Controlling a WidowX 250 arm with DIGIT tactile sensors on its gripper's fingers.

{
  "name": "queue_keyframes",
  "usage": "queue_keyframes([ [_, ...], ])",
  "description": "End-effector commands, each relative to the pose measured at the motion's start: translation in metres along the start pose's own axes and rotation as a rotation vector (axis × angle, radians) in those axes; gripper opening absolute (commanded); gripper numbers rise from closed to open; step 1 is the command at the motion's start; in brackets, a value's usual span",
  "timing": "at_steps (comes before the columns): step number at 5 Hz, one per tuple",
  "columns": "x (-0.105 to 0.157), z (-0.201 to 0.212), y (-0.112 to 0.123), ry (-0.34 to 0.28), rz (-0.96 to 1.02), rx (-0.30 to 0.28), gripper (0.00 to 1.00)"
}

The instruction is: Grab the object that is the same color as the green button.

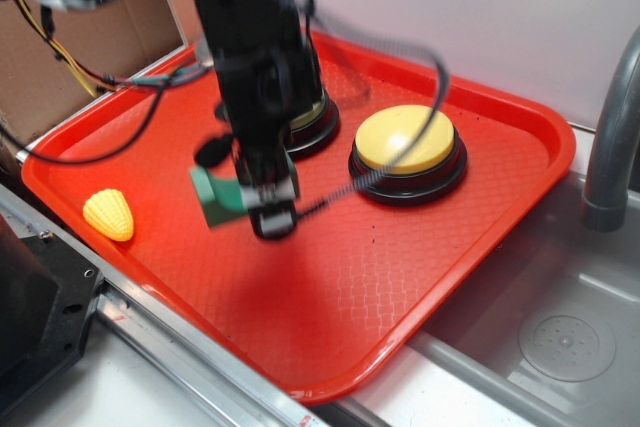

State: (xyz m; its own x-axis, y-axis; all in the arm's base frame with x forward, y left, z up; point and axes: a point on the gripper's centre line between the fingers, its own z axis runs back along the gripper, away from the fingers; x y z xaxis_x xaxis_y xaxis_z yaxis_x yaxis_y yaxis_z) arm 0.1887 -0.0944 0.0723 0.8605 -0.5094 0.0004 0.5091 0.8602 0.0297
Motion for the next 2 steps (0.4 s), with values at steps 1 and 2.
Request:
queue_keyframes([
  [1, -0.026, 0.082, 0.031, -0.131, 0.247, -0.018, 0.0],
  [2, -0.039, 0.098, 0.05, -0.2, 0.385, 0.026, 0.0],
])
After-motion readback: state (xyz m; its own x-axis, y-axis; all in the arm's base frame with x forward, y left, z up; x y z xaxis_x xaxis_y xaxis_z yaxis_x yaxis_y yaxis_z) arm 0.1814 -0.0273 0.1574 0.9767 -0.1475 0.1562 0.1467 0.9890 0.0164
